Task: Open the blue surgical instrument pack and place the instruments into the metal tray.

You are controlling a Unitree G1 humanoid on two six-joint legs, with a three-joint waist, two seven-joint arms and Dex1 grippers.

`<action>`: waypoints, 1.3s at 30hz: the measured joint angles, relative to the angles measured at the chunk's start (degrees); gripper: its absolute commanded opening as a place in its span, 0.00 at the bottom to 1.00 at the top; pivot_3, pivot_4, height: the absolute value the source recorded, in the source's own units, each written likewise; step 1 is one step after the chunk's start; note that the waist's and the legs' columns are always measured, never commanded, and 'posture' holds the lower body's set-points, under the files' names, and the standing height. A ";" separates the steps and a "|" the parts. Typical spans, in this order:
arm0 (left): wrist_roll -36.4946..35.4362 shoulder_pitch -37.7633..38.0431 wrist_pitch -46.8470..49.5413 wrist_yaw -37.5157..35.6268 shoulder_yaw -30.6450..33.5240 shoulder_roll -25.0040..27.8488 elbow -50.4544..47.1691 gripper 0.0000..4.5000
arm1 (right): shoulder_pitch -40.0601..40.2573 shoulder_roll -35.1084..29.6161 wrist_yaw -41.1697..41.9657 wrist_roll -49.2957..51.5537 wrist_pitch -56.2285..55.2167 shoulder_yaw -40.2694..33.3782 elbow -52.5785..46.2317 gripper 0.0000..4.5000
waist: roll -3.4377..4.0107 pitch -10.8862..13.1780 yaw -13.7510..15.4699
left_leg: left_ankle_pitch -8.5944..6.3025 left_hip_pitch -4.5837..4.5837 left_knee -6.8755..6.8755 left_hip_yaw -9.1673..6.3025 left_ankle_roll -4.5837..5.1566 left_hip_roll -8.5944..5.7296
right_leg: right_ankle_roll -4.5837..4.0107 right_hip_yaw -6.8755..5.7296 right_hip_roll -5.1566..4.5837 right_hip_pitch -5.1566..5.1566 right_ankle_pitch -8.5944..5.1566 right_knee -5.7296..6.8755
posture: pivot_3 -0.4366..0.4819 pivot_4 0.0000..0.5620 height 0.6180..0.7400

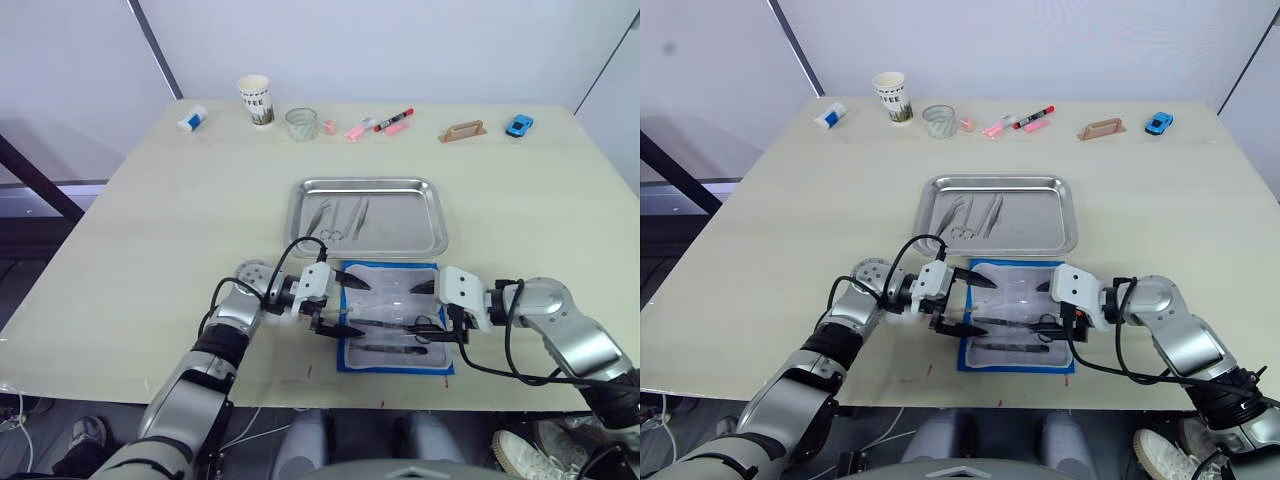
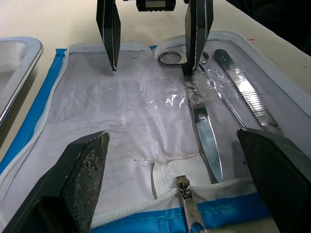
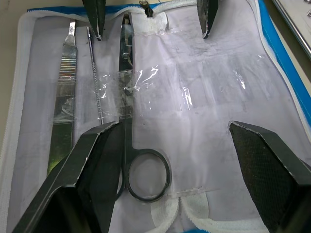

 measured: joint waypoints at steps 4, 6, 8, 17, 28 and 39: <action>0.00 0.00 0.00 0.00 0.00 -0.01 0.00 1.00 | 0.32 -0.04 -0.18 -0.23 0.71 0.19 -0.97 0.84 | 0.00 0.00 0.00 | 0.00 0.00 -0.01 0.00 0.00 0.00 | 0.00 0.00 0.00 0.00 0.00 0.00 | 0.48 0.27 1.00; 0.00 0.01 0.00 0.02 0.00 -0.03 0.00 1.00 | 0.93 -0.29 -0.27 -0.46 1.25 0.57 -1.78 0.84 | 0.01 0.00 0.01 | 0.00 0.00 -0.02 0.00 0.00 0.00 | 0.00 0.00 0.00 0.00 0.00 -0.01 | 0.48 0.27 1.00; 0.00 0.02 0.00 0.04 0.00 -0.03 0.00 1.00 | 1.32 -0.43 -0.40 -0.63 1.48 0.61 -2.52 0.84 | 0.01 0.00 0.01 | 0.00 0.00 -0.02 0.00 0.00 0.00 | 0.00 0.01 0.00 0.00 0.00 -0.01 | 0.48 0.27 1.00; 0.00 0.04 0.00 0.09 -0.01 -0.04 0.00 1.00 | 2.07 -1.07 -2.72 -1.53 7.13 1.00 -6.46 0.78 | 0.00 -0.01 0.01 | 0.00 0.01 -0.05 0.00 0.00 0.01 | -0.01 0.00 -0.02 -0.01 0.00 -0.04 | 0.48 0.27 1.00; 0.00 0.15 0.01 0.43 -0.02 -0.01 0.01 1.00 | 3.00 -2.06 -5.07 -1.70 16.03 3.56 -13.25 0.02 | -0.05 -0.06 -0.02 | 0.00 0.02 -0.06 0.00 0.00 0.03 | -0.01 -0.02 -0.11 -0.06 0.00 -0.06 | 0.48 0.27 1.00; 0.03 -0.04 0.01 0.54 -0.08 -0.23 0.15 1.00 | 2.28 -2.96 -5.74 -1.62 17.43 3.96 -14.14 0.02 | -0.07 -0.03 -0.01 | 0.00 0.01 -0.07 0.00 0.00 0.02 | 0.00 -0.03 -0.16 -0.08 0.00 -0.08 | 0.48 0.27 1.00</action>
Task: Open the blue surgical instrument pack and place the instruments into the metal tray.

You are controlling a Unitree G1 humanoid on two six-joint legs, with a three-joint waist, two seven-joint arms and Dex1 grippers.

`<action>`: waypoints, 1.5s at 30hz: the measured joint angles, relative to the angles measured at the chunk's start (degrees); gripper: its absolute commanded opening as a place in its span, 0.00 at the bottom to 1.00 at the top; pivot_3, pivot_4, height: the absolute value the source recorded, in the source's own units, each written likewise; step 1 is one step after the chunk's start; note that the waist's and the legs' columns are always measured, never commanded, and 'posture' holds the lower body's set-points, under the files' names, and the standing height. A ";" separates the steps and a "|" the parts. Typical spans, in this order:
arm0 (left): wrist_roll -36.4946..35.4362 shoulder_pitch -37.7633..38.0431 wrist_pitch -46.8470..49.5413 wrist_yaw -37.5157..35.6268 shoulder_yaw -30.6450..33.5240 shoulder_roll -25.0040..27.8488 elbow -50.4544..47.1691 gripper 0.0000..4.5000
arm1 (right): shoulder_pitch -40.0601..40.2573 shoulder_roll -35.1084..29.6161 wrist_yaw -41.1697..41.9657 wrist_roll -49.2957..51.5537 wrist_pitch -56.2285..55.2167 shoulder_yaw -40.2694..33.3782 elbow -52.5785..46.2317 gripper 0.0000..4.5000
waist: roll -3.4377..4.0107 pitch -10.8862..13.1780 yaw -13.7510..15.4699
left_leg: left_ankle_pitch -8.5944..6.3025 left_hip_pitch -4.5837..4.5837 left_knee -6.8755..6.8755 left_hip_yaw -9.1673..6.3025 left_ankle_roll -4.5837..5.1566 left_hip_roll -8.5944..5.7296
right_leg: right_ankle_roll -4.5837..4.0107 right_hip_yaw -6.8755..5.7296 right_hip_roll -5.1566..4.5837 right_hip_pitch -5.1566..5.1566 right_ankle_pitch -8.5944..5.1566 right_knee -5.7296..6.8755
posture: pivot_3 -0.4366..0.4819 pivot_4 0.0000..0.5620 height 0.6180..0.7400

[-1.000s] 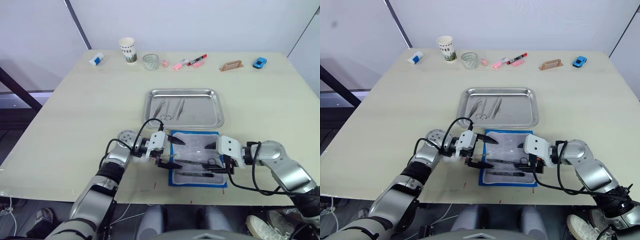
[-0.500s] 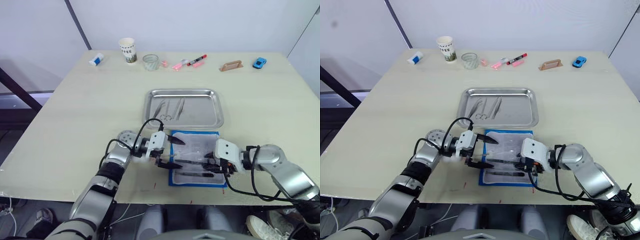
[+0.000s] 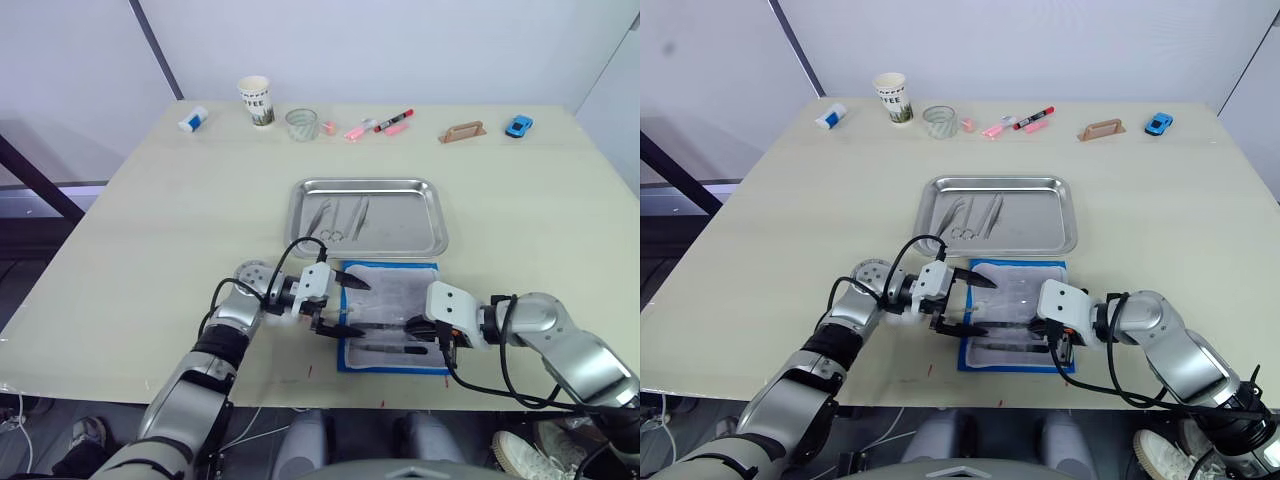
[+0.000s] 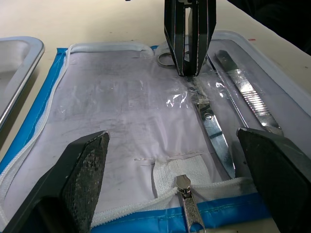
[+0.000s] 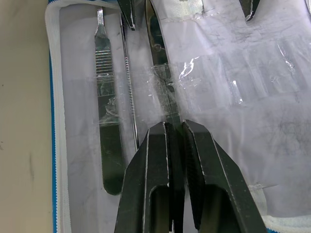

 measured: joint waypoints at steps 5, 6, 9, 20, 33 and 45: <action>0.09 -0.19 -0.02 0.22 -0.04 -0.29 0.16 1.00 | -1.61 -1.28 0.15 -0.01 2.90 0.53 -1.34 0.02 | 0.01 0.02 0.22 | 0.00 -0.04 0.00 0.00 0.00 -0.01 | 0.01 -0.01 -0.06 -0.04 0.00 -0.02 | 0.48 0.27 1.00; 0.11 -0.17 -0.03 0.28 -0.04 -0.33 0.20 1.00 | -2.15 -1.56 0.00 -0.12 4.67 1.03 -2.35 0.02 | 0.03 0.02 0.21 | 0.00 -0.05 0.00 0.02 0.00 0.00 | 0.01 0.00 -0.07 -0.05 0.00 -0.02 | 0.48 0.27 1.00; 0.19 -0.14 -0.06 0.37 -0.04 -0.47 0.21 1.00 | -2.97 -2.45 -0.20 -0.38 7.64 1.98 -4.18 0.02 | 0.04 0.02 0.28 | 0.00 -0.06 -0.01 0.01 0.00 0.01 | 0.01 -0.01 -0.09 -0.06 0.00 -0.03 | 0.48 0.27 1.00; 0.24 0.09 -0.15 0.45 -0.03 -0.59 -0.03 1.00 | -5.49 -5.91 -0.48 -0.32 13.85 3.36 -7.61 0.02 | 0.00 0.05 0.28 | 0.00 -0.09 -0.05 0.01 0.00 0.01 | 0.02 -0.04 -0.19 -0.06 -0.01 -0.10 | 0.48 0.27 1.00; 0.24 0.18 -0.14 0.45 -0.03 -0.61 -0.26 1.00 | -4.71 -10.85 -0.28 1.43 13.78 1.63 -8.84 0.02 | -0.07 0.12 0.30 | 0.00 -0.10 -0.11 0.01 0.00 0.01 | 0.04 -0.07 -0.24 -0.08 -0.02 -0.14 | 0.48 0.27 1.00; 0.24 0.36 -0.14 0.60 0.00 -0.64 -0.37 1.00 | 2.15 -20.24 4.14 3.51 3.75 -9.19 -3.43 0.02 | -0.02 0.15 0.32 | 0.00 -0.08 -0.17 0.04 0.00 -0.02 | 0.08 -0.05 -0.26 -0.08 -0.04 -0.16 | 0.48 0.27 1.00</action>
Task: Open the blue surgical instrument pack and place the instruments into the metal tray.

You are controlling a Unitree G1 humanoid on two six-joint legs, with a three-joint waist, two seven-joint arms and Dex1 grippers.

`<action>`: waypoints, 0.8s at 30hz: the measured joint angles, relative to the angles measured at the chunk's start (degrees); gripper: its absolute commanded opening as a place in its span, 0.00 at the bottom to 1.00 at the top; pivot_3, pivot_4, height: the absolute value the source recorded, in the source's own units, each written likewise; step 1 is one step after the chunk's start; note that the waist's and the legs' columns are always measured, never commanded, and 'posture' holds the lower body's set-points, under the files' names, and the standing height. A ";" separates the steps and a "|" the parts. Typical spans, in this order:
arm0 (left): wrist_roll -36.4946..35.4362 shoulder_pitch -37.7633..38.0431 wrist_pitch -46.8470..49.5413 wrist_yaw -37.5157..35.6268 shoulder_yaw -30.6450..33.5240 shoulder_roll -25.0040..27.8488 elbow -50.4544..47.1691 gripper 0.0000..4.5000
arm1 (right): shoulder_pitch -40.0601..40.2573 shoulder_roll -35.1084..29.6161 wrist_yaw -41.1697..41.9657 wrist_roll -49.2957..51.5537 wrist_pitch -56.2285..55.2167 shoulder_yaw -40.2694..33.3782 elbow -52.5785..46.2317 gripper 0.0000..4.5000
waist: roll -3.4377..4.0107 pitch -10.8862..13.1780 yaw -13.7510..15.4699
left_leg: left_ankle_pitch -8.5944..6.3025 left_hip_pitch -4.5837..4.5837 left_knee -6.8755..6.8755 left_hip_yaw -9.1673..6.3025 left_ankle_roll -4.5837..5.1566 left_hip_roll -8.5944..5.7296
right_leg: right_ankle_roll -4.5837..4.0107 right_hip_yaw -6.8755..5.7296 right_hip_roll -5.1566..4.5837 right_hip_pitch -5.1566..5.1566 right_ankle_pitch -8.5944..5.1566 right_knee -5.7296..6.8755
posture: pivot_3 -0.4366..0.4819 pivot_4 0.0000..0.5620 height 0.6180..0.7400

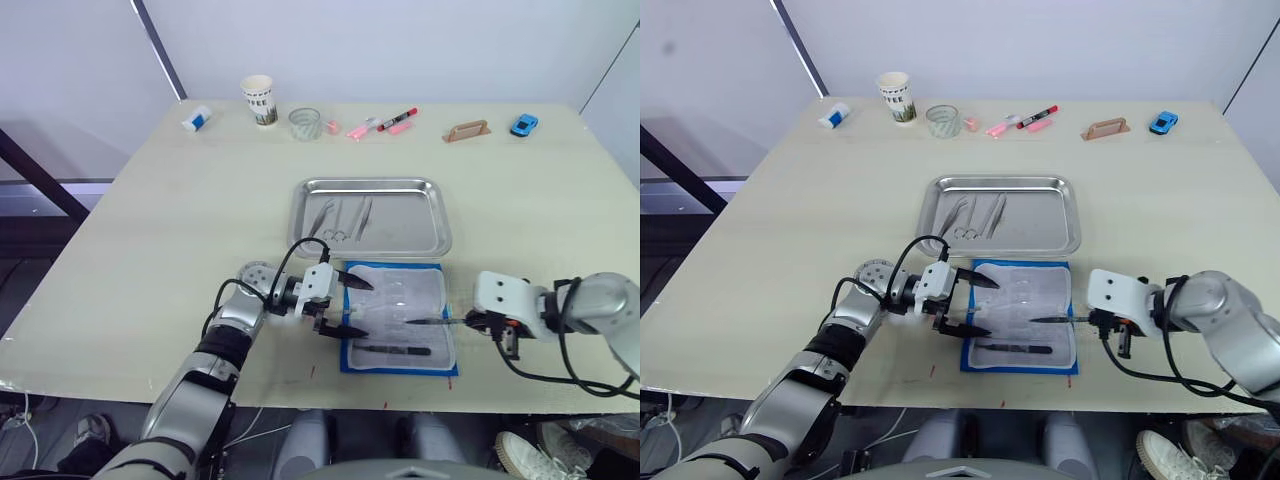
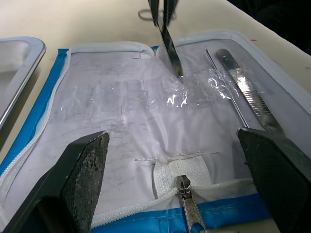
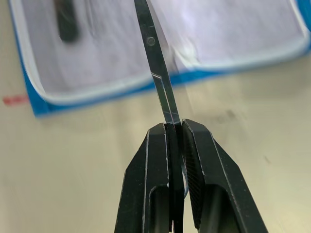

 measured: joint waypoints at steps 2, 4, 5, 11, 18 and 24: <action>-0.01 0.05 0.02 -0.04 0.01 -0.04 -0.12 1.00 | 1.81 -0.63 0.92 0.99 -1.67 -2.79 0.71 0.02 | 0.01 0.00 0.03 | 0.00 0.00 -0.04 0.01 0.00 -0.01 | 0.02 0.02 0.00 0.00 -0.01 -0.01 | 0.48 0.27 1.00; -0.02 0.19 0.05 -0.03 0.03 -0.03 -0.40 1.00 | 3.55 -0.62 1.82 3.46 -1.69 -6.83 1.16 0.02 | 0.01 0.00 0.05 | 0.00 -0.01 -0.08 0.01 0.00 -0.03 | 0.04 0.02 0.00 0.00 -0.02 -0.03 | 0.48 0.27 1.00; -0.02 0.24 0.07 -0.04 0.05 0.00 -0.45 1.00 | 3.85 -0.60 2.02 4.34 -1.47 -8.18 1.21 0.02 | 0.01 0.00 0.03 | 0.00 -0.01 -0.09 0.03 0.00 -0.03 | 0.04 0.04 0.00 0.02 -0.02 -0.04 | 0.48 0.27 1.00; -0.02 -0.03 0.26 -0.09 0.10 -0.14 -0.09 1.00 | 0.05 6.50 -0.26 14.24 4.96 -16.24 1.22 0.02 | 0.01 0.01 -0.01 | 0.00 -0.01 -0.11 0.03 0.00 -0.04 | 0.04 0.07 0.04 0.04 -0.01 -0.04 | 0.48 0.27 1.00; -0.05 -0.37 0.05 -0.15 0.22 -0.52 0.79 1.00 | -16.55 18.93 -16.86 15.37 21.14 -12.30 1.17 0.02 | 0.23 0.02 0.08 | 0.02 -0.01 -0.11 -0.04 0.02 -0.05 | 0.02 0.07 0.01 -0.04 0.01 -0.01 | 0.48 0.27 1.00; -0.38 0.09 -0.33 -0.16 0.63 -0.28 0.46 1.00 | -29.35 40.48 -32.55 14.66 38.32 -11.50 7.43 0.02 | 0.48 -0.18 -0.04 | 0.03 -0.05 -0.23 -0.12 0.04 -0.03 | -0.02 0.05 0.04 -0.05 0.02 0.05 | 0.48 0.27 1.00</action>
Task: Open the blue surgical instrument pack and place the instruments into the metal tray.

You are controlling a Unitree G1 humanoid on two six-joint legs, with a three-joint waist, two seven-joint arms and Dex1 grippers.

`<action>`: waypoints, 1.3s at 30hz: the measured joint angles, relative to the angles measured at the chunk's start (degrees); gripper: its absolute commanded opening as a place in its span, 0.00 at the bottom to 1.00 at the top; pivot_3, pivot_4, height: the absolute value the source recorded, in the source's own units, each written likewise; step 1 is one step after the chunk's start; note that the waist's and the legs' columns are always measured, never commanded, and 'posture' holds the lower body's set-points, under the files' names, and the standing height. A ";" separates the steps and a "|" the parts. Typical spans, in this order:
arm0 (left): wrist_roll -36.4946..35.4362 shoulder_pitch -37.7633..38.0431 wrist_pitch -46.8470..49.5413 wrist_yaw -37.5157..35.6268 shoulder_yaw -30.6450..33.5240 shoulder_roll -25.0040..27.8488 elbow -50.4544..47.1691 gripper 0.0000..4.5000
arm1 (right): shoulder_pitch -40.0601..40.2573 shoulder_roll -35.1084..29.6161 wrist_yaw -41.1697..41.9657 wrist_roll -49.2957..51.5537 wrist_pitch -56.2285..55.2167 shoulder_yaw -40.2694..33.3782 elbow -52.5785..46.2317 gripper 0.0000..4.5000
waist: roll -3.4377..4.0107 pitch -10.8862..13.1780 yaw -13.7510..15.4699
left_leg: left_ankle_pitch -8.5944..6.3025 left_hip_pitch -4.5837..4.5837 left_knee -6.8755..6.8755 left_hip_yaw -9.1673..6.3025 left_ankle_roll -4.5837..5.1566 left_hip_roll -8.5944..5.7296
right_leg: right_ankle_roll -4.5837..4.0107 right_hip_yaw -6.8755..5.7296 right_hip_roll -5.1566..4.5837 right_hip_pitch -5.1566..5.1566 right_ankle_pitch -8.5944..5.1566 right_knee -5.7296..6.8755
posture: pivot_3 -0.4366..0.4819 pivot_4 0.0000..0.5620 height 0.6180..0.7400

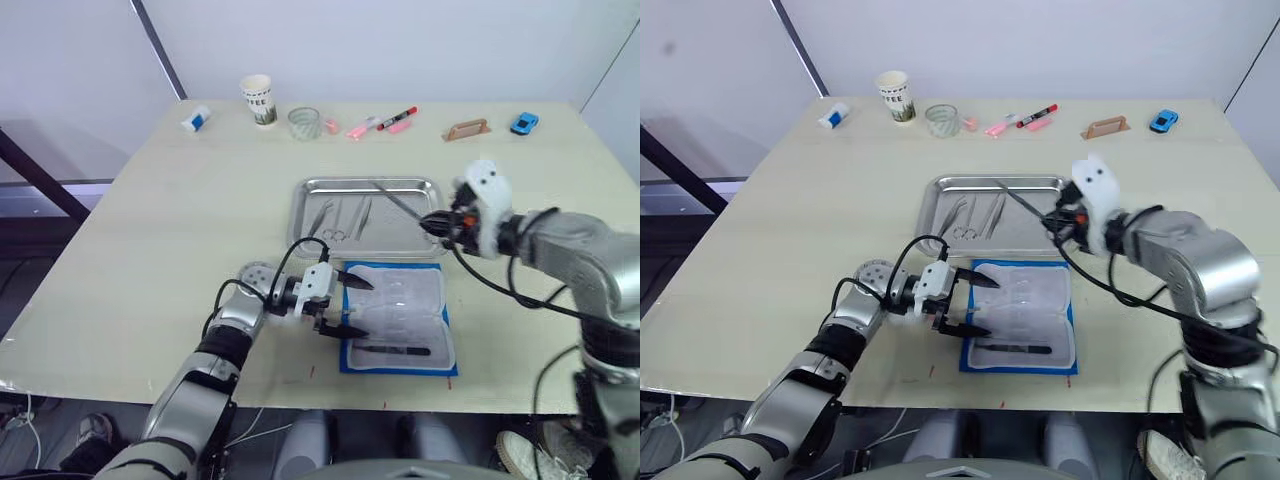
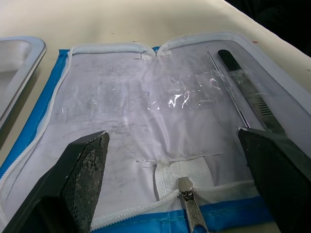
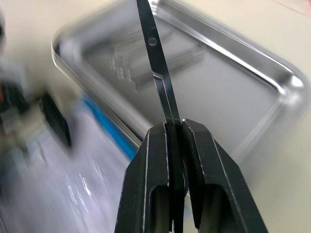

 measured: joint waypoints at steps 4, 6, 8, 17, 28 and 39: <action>-0.01 0.38 0.02 0.02 0.18 0.18 -0.54 1.00 | -1.45 8.56 -9.48 -4.68 0.19 -0.51 6.13 0.02 | 0.01 -0.01 -0.24 | 0.00 0.01 0.00 0.09 0.00 -0.03 | 0.01 0.04 -0.04 0.00 0.00 -0.01 | 0.48 0.27 1.00; -0.02 0.70 0.12 0.09 0.53 0.33 -0.81 1.00 | -2.69 14.74 -15.74 -7.67 -1.55 -2.43 11.31 0.02 | 0.06 -0.01 -0.56 | 0.00 0.02 0.00 0.08 0.00 -0.04 | 0.02 0.03 -0.01 0.00 0.00 0.02 | 0.48 0.27 1.00; -0.02 0.89 0.14 0.10 0.66 0.34 -1.06 1.00 | -3.38 17.88 -19.15 -9.20 -2.96 -3.05 14.10 0.02 | 0.06 -0.01 -0.68 | 0.00 0.01 0.00 0.06 0.00 -0.05 | 0.04 0.03 0.02 0.00 0.00 0.02 | 0.48 0.27 1.00; -0.02 1.40 1.17 0.10 1.19 0.71 -1.68 1.00 | -4.21 27.15 -27.65 -12.43 -10.38 -5.94 23.27 0.02 | 0.07 -0.02 -1.50 | 0.01 0.04 0.00 0.04 0.01 -0.09 | 0.19 0.05 0.03 0.04 0.07 0.05 | 0.48 0.27 1.00; 0.00 1.83 1.67 0.29 1.19 0.80 -2.63 1.00 | -4.36 30.67 -32.54 -14.16 -16.36 -6.56 32.14 0.02 | 0.08 -0.01 -1.58 | 0.01 0.03 -0.02 0.01 0.01 -0.10 | 0.22 0.06 0.02 0.05 0.08 0.04 | 0.48 0.27 1.00; 0.00 2.23 2.32 0.58 1.19 1.04 -3.42 1.00 | -4.55 30.80 -35.22 -13.72 -20.99 -7.02 36.29 0.02 | 0.08 -0.01 -1.73 | 0.01 0.04 -0.04 0.02 0.01 -0.09 | 0.22 0.08 0.03 0.04 0.08 0.03 | 0.48 0.27 1.00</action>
